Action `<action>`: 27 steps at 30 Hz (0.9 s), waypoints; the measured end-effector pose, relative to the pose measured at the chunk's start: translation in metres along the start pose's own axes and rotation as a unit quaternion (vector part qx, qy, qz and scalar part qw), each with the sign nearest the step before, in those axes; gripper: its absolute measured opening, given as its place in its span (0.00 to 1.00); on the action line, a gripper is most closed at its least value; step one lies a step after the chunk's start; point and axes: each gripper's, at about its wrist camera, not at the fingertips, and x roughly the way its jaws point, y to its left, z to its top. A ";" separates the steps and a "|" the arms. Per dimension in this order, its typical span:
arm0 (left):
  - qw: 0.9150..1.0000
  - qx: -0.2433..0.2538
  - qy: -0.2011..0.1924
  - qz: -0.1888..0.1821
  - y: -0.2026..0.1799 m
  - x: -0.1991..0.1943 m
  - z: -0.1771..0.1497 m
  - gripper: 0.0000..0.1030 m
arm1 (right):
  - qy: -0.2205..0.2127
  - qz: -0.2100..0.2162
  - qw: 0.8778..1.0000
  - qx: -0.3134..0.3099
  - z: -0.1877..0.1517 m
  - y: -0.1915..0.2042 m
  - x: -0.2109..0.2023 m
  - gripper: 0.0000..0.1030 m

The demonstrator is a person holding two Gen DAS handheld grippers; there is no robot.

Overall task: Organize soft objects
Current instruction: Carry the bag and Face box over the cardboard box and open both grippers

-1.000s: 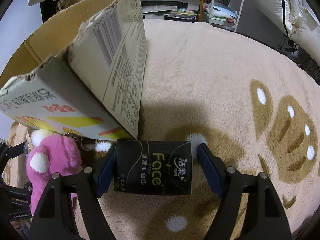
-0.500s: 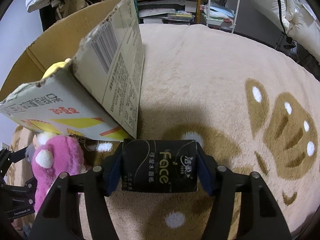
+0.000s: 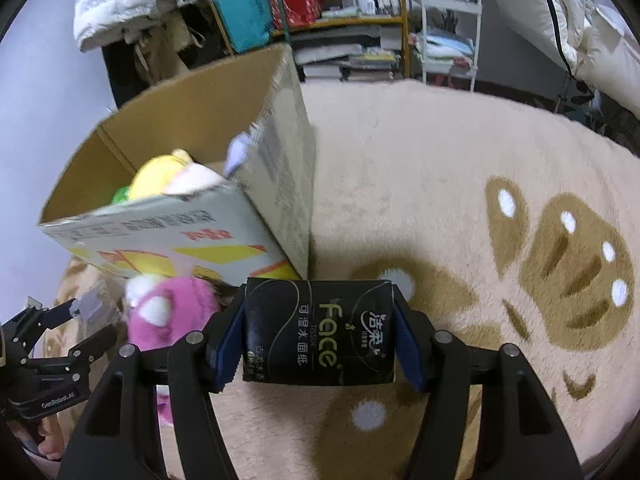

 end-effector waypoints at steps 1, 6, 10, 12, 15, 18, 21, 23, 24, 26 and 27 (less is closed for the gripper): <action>1.000 -0.003 -0.005 0.001 -0.004 -0.004 -0.003 0.73 | -0.005 0.002 1.000 -0.003 0.000 0.002 -0.004 0.66; 1.000 -0.015 -0.024 0.008 -0.002 -0.030 -0.006 0.73 | -0.030 0.016 0.999 -0.018 -0.002 0.013 -0.025 0.66; 0.998 -0.025 -0.049 0.020 -0.007 -0.050 -0.001 0.73 | -0.056 0.030 0.998 -0.025 -0.001 0.017 -0.041 0.66; 0.997 -0.031 -0.067 0.019 -0.007 -0.064 -0.001 0.73 | -0.077 0.038 0.996 -0.032 0.000 0.019 -0.052 0.66; 0.993 -0.046 -0.108 0.021 -0.007 -0.085 -0.002 0.73 | -0.117 0.048 0.991 -0.040 -0.001 0.022 -0.069 0.66; 0.987 -0.044 -0.148 0.034 -0.008 -0.105 -0.002 0.73 | -0.151 0.060 0.986 -0.047 0.003 0.025 -0.084 0.66; 0.981 -0.036 -0.183 0.052 -0.014 -0.119 0.000 0.73 | -0.173 0.067 0.981 -0.057 0.003 0.031 -0.094 0.66; 0.977 -0.033 -0.202 0.060 -0.017 -0.127 0.002 0.73 | -0.184 0.069 0.978 -0.064 0.005 0.035 -0.099 0.66; 0.975 -0.033 -0.211 0.063 -0.017 -0.129 0.004 0.73 | -0.187 0.070 0.978 -0.066 0.005 0.036 -0.101 0.66; 0.970 -0.035 -0.231 0.071 -0.019 -0.136 0.006 0.73 | -0.194 0.070 0.976 -0.071 0.006 0.038 -0.103 0.66; 0.968 -0.036 -0.237 0.073 -0.019 -0.139 0.008 0.73 | -0.197 0.070 0.975 -0.073 0.007 0.039 -0.104 0.66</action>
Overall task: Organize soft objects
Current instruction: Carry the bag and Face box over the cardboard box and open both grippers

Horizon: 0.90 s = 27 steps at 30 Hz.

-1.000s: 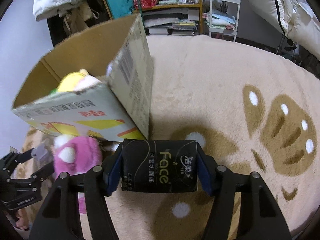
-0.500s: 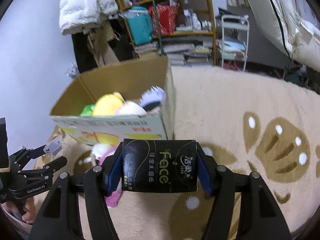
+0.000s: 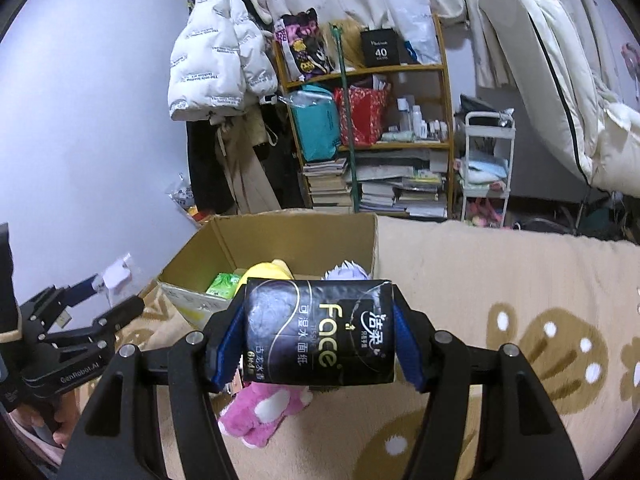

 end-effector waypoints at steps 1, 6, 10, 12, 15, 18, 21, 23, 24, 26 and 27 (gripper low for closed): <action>1.000 -0.003 -0.009 0.002 0.001 -0.002 0.003 0.73 | -0.004 0.000 1.000 -0.002 0.001 0.000 -0.001 0.66; 0.999 -0.012 -0.034 0.006 0.005 -0.006 0.016 0.73 | -0.044 -0.010 0.999 -0.020 0.011 0.006 -0.007 0.66; 0.999 -0.007 -0.048 0.002 0.004 -0.006 0.027 0.73 | -0.068 -0.010 0.997 -0.032 0.019 0.012 -0.010 0.66; 0.998 0.000 -0.056 0.002 0.002 -0.004 0.032 0.73 | -0.073 -0.011 0.997 -0.037 0.023 0.014 -0.008 0.66; 0.998 -0.001 -0.062 0.001 0.000 0.002 0.041 0.73 | -0.077 -0.014 0.996 -0.043 0.030 0.016 -0.001 0.66; 0.998 0.007 -0.064 0.005 -0.002 0.011 0.047 0.73 | -0.080 -0.020 0.995 -0.048 0.034 0.016 0.008 0.66; 0.998 0.025 -0.065 0.015 -0.005 0.022 0.052 0.73 | -0.078 -0.024 0.995 -0.052 0.037 0.017 0.019 0.66; 0.998 0.027 -0.062 0.014 -0.004 0.028 0.052 0.73 | -0.075 -0.026 0.995 -0.054 0.037 0.017 0.024 0.66; 0.998 0.025 -0.061 0.015 -0.003 0.031 0.051 0.73 | -0.073 -0.027 0.995 -0.056 0.037 0.017 0.028 0.66; 0.998 0.021 -0.056 0.015 -0.001 0.038 0.050 0.73 | -0.067 -0.028 0.996 -0.058 0.035 0.017 0.034 0.66; 0.998 0.022 -0.056 0.017 -0.002 0.040 0.048 0.73 | -0.065 -0.028 0.996 -0.058 0.034 0.016 0.036 0.66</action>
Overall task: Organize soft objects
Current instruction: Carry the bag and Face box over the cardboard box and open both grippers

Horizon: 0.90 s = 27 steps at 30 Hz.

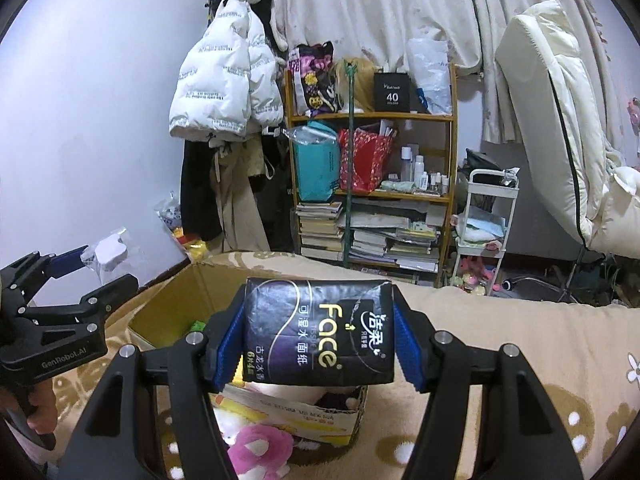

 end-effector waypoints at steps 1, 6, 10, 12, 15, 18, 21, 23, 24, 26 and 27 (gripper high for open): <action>1.000 0.003 0.000 0.002 -0.001 0.002 -0.002 0.73 | 0.003 0.000 1.000 0.000 -0.001 0.000 0.003 0.66; 1.000 0.003 0.009 -0.005 -0.005 0.013 -0.004 0.73 | 0.014 -0.001 1.000 -0.001 -0.006 -0.003 0.014 0.66; 1.000 0.001 0.018 -0.014 -0.010 0.022 -0.006 0.73 | 0.024 -0.002 1.000 -0.001 -0.009 -0.007 0.023 0.66; 1.000 0.003 0.023 -0.014 -0.012 0.027 -0.009 0.74 | 0.028 -0.001 1.000 -0.002 -0.011 -0.009 0.027 0.66; 0.999 -0.001 0.031 -0.016 -0.013 0.034 -0.011 0.74 | 0.041 0.001 0.999 -0.004 -0.014 -0.010 0.034 0.66; 0.999 -0.001 0.030 -0.013 -0.013 0.034 -0.014 0.74 | 0.060 0.001 0.998 -0.001 -0.020 -0.012 0.042 0.66; 0.999 -0.007 0.036 -0.015 -0.011 0.038 -0.015 0.74 | 0.076 0.006 0.997 0.007 -0.025 -0.014 0.048 0.66; 0.999 -0.009 0.041 -0.018 -0.010 0.038 -0.017 0.74 | 0.084 0.011 0.996 0.009 -0.028 -0.015 0.050 0.66; 0.999 -0.009 0.042 -0.018 -0.009 0.039 -0.017 0.74 | 0.086 0.011 0.996 0.010 -0.029 -0.015 0.050 0.67; 0.999 -0.007 0.045 -0.015 -0.009 0.039 -0.017 0.74 | 0.088 0.010 0.996 0.009 -0.030 -0.015 0.051 0.71; 0.999 -0.006 0.047 -0.015 -0.009 0.039 -0.018 0.74 | 0.087 0.010 0.996 0.010 -0.030 -0.016 0.050 0.78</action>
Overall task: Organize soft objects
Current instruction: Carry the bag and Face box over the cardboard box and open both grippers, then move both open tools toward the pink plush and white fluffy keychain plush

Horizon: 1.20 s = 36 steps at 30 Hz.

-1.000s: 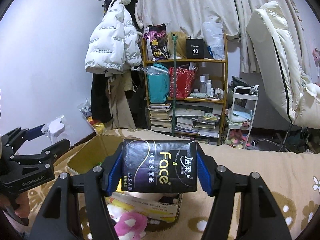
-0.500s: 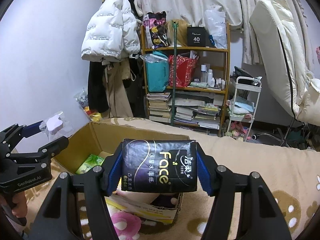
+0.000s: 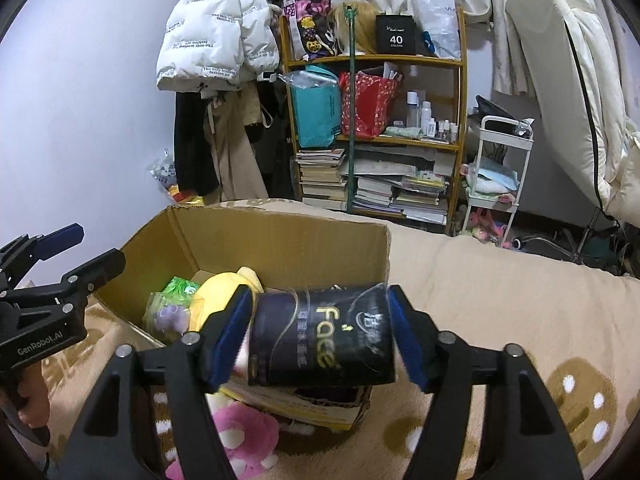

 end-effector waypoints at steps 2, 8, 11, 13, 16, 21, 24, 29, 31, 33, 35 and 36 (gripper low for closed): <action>1.000 -0.003 0.003 -0.001 0.001 -0.001 -0.001 0.75 | -0.008 0.001 1.000 0.004 -0.001 -0.001 -0.003 0.83; 1.000 -0.009 0.010 0.001 0.009 -0.012 -0.001 0.76 | -0.013 0.003 1.000 0.025 0.001 -0.005 -0.012 0.89; 1.000 -0.015 0.012 -0.001 0.013 -0.021 -0.004 0.84 | -0.024 -0.003 0.999 0.036 0.002 -0.006 -0.021 0.90; 1.000 -0.022 0.016 -0.003 0.015 -0.028 -0.006 0.84 | -0.026 -0.008 0.999 0.043 0.002 -0.007 -0.025 0.93; 0.999 -0.028 0.027 -0.003 0.018 -0.036 -0.008 0.85 | -0.031 -0.010 0.998 0.052 0.001 -0.008 -0.033 1.00; 0.999 -0.018 0.031 -0.004 0.017 -0.057 -0.011 0.97 | -0.037 -0.025 0.999 0.012 -0.002 0.006 -0.049 1.00; 0.999 -0.024 0.035 0.001 0.019 -0.070 -0.012 0.97 | -0.038 -0.025 0.999 0.006 -0.005 0.012 -0.059 1.00; 0.998 -0.037 0.042 -0.001 0.022 -0.089 -0.022 0.97 | -0.039 -0.021 0.999 -0.007 -0.012 0.022 -0.079 1.00; 0.999 -0.034 0.042 0.001 0.021 -0.095 -0.023 0.97 | -0.036 -0.021 0.999 -0.013 -0.015 0.025 -0.086 1.00; 0.999 -0.033 0.043 0.003 0.021 -0.101 -0.025 0.97 | -0.038 -0.023 0.999 -0.018 -0.017 0.028 -0.092 1.00; 0.998 -0.036 0.053 0.002 0.021 -0.104 -0.028 0.97 | -0.037 -0.024 0.999 -0.019 -0.020 0.029 -0.098 1.00; 0.998 -0.039 0.057 0.000 0.022 -0.106 -0.030 0.97 | -0.036 -0.022 0.999 -0.017 -0.022 0.029 -0.100 1.00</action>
